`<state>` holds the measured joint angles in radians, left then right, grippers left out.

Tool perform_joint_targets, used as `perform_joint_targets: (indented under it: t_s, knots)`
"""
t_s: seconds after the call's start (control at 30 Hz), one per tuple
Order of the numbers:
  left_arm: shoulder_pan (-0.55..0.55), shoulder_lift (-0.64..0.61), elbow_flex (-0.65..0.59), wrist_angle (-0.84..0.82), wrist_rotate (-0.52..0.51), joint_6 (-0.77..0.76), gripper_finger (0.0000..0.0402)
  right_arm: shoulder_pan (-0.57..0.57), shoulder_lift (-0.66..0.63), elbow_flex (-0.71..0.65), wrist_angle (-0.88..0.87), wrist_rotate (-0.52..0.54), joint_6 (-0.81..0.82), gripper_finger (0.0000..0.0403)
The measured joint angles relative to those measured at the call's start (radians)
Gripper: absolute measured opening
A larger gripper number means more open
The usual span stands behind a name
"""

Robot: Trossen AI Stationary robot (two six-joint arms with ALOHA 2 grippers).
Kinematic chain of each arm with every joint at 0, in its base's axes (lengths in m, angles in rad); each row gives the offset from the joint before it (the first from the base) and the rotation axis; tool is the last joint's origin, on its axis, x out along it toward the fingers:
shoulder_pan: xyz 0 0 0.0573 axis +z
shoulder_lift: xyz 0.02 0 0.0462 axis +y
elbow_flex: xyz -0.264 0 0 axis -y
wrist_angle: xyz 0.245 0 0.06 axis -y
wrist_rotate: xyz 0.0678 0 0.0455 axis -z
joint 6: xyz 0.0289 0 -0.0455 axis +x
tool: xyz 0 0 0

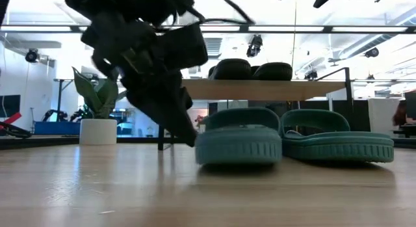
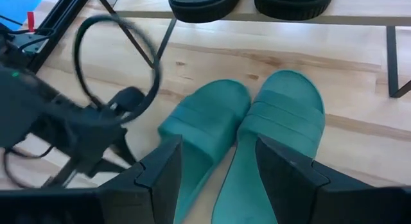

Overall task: Pick and place slides into the shelf
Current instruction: Move the green slide to the center of the table, then put the green slides under the shelf

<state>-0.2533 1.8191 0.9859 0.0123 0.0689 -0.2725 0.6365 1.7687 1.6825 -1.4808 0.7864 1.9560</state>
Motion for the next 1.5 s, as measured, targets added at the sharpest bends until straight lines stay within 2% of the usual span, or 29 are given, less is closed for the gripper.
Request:
perform_joint_targets:
  t_s: [0.67,0.87,1.07,1.23,1.37,1.5]
  knots:
    - [0.07,0.044,0.085,0.027,0.028,0.054,0.0011,0.0,0.0,-0.002,0.005,0.0,0.0,0.0187]
    - [0.04,-0.065,0.071,-0.066,0.019,0.063,0.0011,0.013,0.0,-0.002,0.032,-0.015,-0.009,0.0187]
    - [-0.016,-0.137,0.024,-0.096,0.017,0.076,0.0011,0.035,0.004,-0.009,0.056,-0.107,-0.019,0.0187]
    - [-0.066,-0.161,0.018,-0.288,-0.027,0.069,0.0011,0.051,0.005,-0.062,0.226,-0.194,-0.03,0.0187]
    - [-0.109,-0.199,0.018,-0.362,-0.085,0.069,0.0011,0.072,0.013,-0.115,0.385,-0.192,-0.052,0.0187]
    - [-0.134,-0.256,0.012,-0.376,-0.106,0.013,0.0011,0.085,0.048,-0.138,0.448,-0.214,-0.047,0.0187]
